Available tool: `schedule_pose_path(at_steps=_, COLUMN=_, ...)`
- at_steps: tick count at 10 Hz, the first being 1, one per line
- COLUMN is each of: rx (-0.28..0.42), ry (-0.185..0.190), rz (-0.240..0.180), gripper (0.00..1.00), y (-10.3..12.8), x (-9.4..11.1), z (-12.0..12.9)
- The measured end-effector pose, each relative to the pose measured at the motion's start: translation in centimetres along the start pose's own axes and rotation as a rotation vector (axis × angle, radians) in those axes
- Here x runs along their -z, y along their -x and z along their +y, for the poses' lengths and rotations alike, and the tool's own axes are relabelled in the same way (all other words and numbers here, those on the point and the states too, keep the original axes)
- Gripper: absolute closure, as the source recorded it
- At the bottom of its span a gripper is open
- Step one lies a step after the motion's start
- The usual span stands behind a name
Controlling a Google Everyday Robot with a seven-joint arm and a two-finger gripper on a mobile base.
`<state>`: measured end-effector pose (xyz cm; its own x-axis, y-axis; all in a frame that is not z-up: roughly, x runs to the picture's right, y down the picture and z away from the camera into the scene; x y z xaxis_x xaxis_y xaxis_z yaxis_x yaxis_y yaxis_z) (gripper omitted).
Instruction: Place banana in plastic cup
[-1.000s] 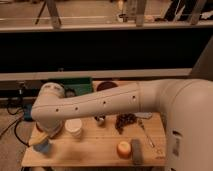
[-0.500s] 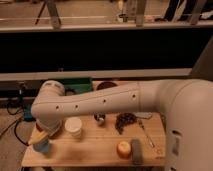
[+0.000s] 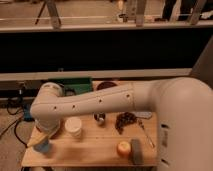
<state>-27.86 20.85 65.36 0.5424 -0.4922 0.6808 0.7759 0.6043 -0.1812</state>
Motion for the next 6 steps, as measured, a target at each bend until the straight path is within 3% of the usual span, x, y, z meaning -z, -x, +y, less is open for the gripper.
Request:
schedule_pose_path(at_steps=2, rx=0.007, ry=0.026, rz=-0.022, gripper=0.99, y=1.2, x=-2.4, z=-0.6)
schedule_pose_path(at_steps=6, rx=0.011, ry=0.060, rz=-0.049, gripper=0.99, y=1.8, x=-4.5, z=-1.2)
